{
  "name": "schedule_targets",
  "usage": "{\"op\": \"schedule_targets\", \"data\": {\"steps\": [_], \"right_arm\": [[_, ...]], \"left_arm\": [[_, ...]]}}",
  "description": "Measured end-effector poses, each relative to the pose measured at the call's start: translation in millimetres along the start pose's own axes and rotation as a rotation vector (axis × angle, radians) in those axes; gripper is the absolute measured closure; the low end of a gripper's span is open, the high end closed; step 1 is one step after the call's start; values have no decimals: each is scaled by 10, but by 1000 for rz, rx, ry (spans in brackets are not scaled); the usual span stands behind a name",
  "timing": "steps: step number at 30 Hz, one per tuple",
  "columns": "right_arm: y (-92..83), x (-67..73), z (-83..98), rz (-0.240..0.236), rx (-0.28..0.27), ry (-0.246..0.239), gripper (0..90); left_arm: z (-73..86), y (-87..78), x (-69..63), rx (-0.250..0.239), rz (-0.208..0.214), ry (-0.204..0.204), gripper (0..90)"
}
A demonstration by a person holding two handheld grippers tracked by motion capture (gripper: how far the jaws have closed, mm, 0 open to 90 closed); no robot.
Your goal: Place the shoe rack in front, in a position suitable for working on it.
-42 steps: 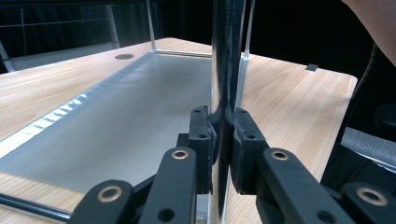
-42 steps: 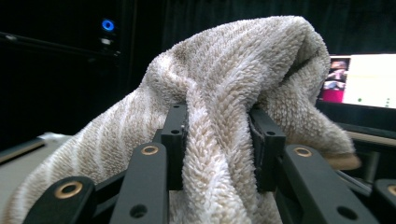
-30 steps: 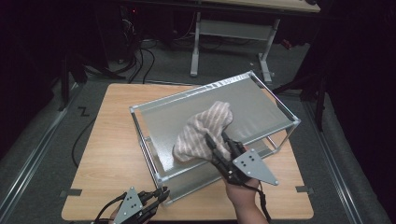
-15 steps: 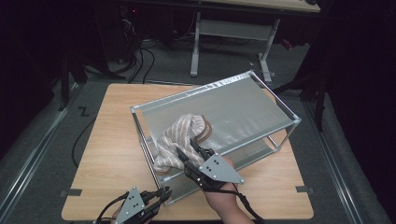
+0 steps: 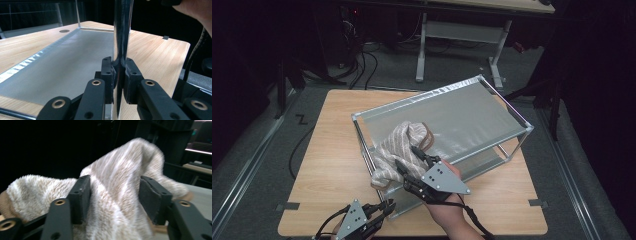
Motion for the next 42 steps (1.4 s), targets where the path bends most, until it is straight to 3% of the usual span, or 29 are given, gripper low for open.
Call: {"op": "schedule_targets", "data": {"steps": [4, 10, 14, 19, 23, 27, 30, 37, 42], "right_arm": [[-98, -23, -48, 12, -36, 18, 360], [-141, 140, -58, -31, -15, 17, 227], [-70, 237, -11, -18, 14, -12, 184], [13, 173, 52, 25, 36, -28, 221], [17, 62, 98, 51, 40, -31, 338], [9, -8, 124, 44, 57, -19, 382], [5, 40, 128, 16, 57, -25, 426], [11, 160, 114, -18, 51, -28, 425], [-69, 122, 6, -4, 8, -4, 310]], "left_arm": [[0, 2, 1, 0, 1, 1, 801], [1, 0, 1, 4, 1, 6, 801], [1, -1, 0, 5, -1, 4, 801], [1, -2, -2, 7, -3, 0, 801], [2, -6, -5, 9, -1, 2, 801], [2, -6, -15, 7, 2, 3, 801], [1, -6, -15, 8, 1, 6, 801], [2, -7, -25, 9, 4, 5, 801], [2, -6, -26, 6, 5, 12, 801]]}}
Point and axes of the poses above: each handheld gripper's, and its own axes: y roughly forward along the jaws, z roughly out of its underside, x roughly to its left, the point moved 7 cm from there along y, roughly forward along the jaws, and after that the axes turned 9 degrees about x, right-handed, at the moved point
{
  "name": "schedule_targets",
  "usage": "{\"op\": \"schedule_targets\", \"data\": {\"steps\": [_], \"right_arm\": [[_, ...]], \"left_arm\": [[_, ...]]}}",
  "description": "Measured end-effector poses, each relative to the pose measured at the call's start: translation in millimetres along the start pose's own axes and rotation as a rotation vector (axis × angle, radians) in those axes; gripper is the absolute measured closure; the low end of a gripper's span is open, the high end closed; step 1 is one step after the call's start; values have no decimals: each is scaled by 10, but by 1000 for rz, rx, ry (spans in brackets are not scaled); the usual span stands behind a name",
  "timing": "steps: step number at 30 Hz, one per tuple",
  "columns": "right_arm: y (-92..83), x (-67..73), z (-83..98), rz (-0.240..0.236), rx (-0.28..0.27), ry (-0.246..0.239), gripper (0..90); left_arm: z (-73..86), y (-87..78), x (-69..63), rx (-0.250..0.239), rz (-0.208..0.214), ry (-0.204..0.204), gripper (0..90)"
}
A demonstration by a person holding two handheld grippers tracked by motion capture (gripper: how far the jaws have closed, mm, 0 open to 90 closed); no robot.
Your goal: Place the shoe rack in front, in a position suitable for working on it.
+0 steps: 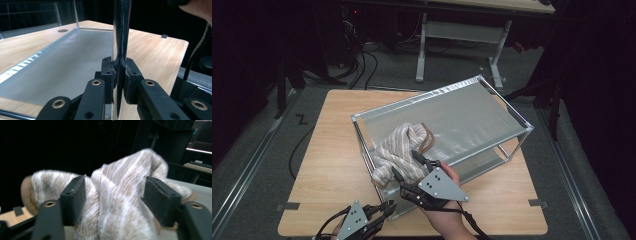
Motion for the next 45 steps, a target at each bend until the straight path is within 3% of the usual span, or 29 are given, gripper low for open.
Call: {"op": "schedule_targets", "data": {"steps": [3, 5, 9, 15, 20, 26, 31, 33, 35, 37, 41, 45], "right_arm": [[2, -27, -18, 10, 2, 10, 243], [57, -43, 30, 4, 43, 20, 224], [145, -11, 114, -8, 62, 12, 272], [129, 88, 118, -25, 45, -14, 373], [66, 134, 65, -18, 9, -27, 350], [56, 142, 57, 65, -48, -55, 300], [80, 160, 71, 68, -55, -59, 296], [78, 161, 68, 74, -67, -61, 306], [78, 168, 74, 69, -80, -59, 379], [71, 166, 83, 77, -103, -75, 418], [87, 149, 109, 67, -110, -50, 458], [106, 161, 155, 64, -96, -46, 503]], "left_arm": [[0, 1, -1, -1, 0, -1, 800], [1, -1, -1, 2, -1, -1, 800], [1, -1, -2, 2, -4, -2, 798], [-15, 18, 5, -2, -20, 1, 682], [-34, -8, 48, -18, -31, -13, 609], [-53, -9, 45, -37, -23, -10, 571], [-79, -4, 32, -60, -16, -13, 545], [-89, 2, 41, -67, -16, -19, 546], [-97, -1, 49, -73, -19, -21, 569], [-106, -25, 49, -84, -29, -3, 668], [-130, -44, 15, -96, -31, 23, 789], [-133, -43, 21, -93, -26, 20, 795]]}}
Point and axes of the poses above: each handheld gripper's, and its own axes: y roughly forward along the jaws, z roughly out of its underside, x roughly to its left, the point moved 7 cm from there along y, roughly forward along the jaws, and after that the axes turned 9 degrees about x, right-handed, at the moved point
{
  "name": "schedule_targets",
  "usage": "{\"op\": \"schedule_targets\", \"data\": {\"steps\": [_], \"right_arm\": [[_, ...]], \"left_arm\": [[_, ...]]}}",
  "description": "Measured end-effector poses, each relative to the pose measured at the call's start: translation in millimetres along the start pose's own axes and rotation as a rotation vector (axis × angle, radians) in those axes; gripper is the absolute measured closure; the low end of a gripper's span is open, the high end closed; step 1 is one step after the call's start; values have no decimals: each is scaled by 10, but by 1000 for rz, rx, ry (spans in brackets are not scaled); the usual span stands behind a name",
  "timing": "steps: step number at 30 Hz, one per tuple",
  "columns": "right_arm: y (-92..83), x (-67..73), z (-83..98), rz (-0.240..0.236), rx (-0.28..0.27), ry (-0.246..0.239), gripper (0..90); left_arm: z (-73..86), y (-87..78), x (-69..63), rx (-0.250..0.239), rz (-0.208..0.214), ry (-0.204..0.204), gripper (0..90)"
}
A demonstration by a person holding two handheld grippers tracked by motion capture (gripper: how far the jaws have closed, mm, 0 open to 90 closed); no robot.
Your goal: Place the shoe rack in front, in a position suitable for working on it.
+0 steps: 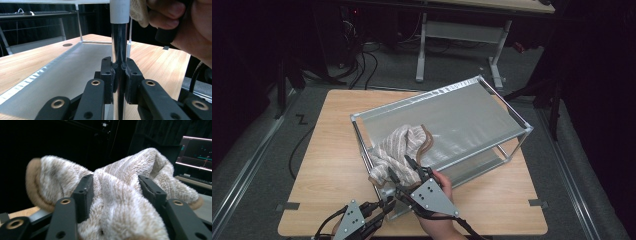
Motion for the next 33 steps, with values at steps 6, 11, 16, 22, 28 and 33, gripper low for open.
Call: {"op": "schedule_targets", "data": {"steps": [6, 11, 16, 22, 28, 33], "right_arm": [[-17, -9, 23, -24, 14, 18, 539], [-69, 74, -21, -67, -1, 17, 545], [-60, 114, 0, -64, 6, 2, 560], [-41, 41, 33, -45, 36, 18, 568], [-45, -161, 82, 4, 45, 34, 566], [-63, -432, 146, 63, 57, 58, 566]], "left_arm": [[1, 5, 1, -3, 5, 4, 795], [-8, 26, -8, -2, 8, 4, 795], [-11, 26, -8, 0, 6, 6, 795], [-12, 19, -8, 7, -2, 11, 795], [-13, 15, -9, 8, 2, 6, 797], [-14, 12, -6, 8, 2, 6, 797]]}}
Point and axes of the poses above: each handheld gripper's, and its own axes: y roughly forward along the jaws, z roughly out of its underside, x roughly to its left, the point moved 7 cm from there along y, roughly forward along the jaws, and after that the axes turned 9 degrees about x, right-handed, at the moved point
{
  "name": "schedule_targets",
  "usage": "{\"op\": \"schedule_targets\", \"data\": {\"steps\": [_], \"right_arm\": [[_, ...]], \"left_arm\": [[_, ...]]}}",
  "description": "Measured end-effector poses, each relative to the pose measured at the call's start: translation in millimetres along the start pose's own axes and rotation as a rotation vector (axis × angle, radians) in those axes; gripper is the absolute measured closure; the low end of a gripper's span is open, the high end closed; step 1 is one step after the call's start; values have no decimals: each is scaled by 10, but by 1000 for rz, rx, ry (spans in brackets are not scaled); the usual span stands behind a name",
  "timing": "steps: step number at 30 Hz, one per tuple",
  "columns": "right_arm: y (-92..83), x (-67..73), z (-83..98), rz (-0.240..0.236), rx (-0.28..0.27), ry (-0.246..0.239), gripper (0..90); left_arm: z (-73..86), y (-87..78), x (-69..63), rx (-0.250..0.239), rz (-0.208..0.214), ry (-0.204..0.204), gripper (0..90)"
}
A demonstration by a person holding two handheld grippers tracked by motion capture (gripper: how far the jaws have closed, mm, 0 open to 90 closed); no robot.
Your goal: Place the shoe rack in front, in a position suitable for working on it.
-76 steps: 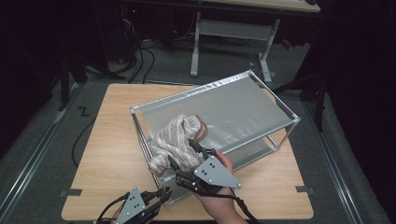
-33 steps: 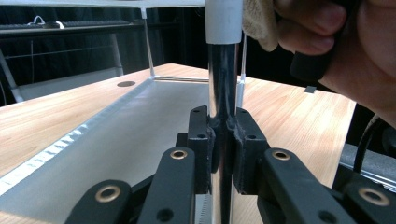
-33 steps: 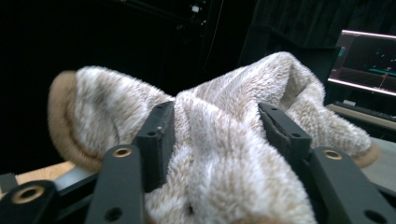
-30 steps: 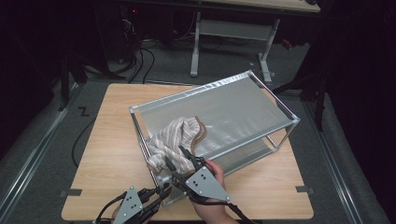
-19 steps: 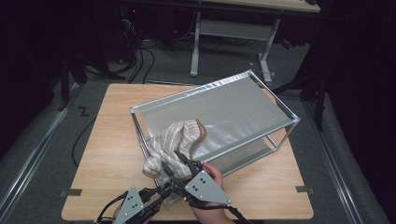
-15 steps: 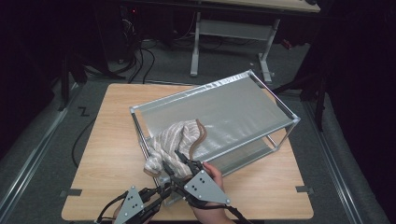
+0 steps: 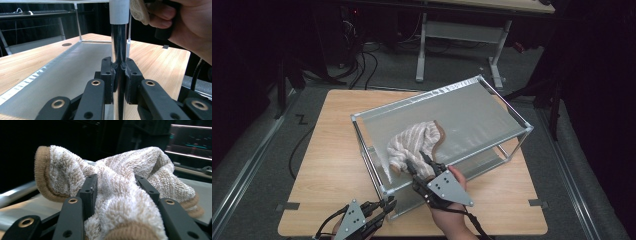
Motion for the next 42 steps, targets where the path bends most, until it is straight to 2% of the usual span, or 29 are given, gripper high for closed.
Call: {"op": "schedule_targets", "data": {"steps": [13, 22, 28, 32, 42], "right_arm": [[-46, -859, 171, 155, 6, 94, 561], [-120, -1363, 277, 260, 5, 140, 559], [-181, -1633, 336, 333, 0, 143, 554], [-217, -1804, 375, 369, -14, 164, 545], [-311, -2123, 442, 460, -20, 192, 537]], "left_arm": [[20, -64, 46, 3, -27, 0, 797], [58, -175, 161, 10, -69, -17, 798], [81, -232, 211, 7, -90, -30, 798], [96, -267, 232, 6, -103, -33, 798], [122, -341, 267, 4, -128, -43, 798]]}}
Point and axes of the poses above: each handheld gripper's, and its own axes: y roughly forward along the jaws, z roughly out of its underside, x roughly to its left, the point moved 7 cm from there along y, roughly forward along the jaws, and after that the axes turned 9 degrees about x, right-handed, at the moved point
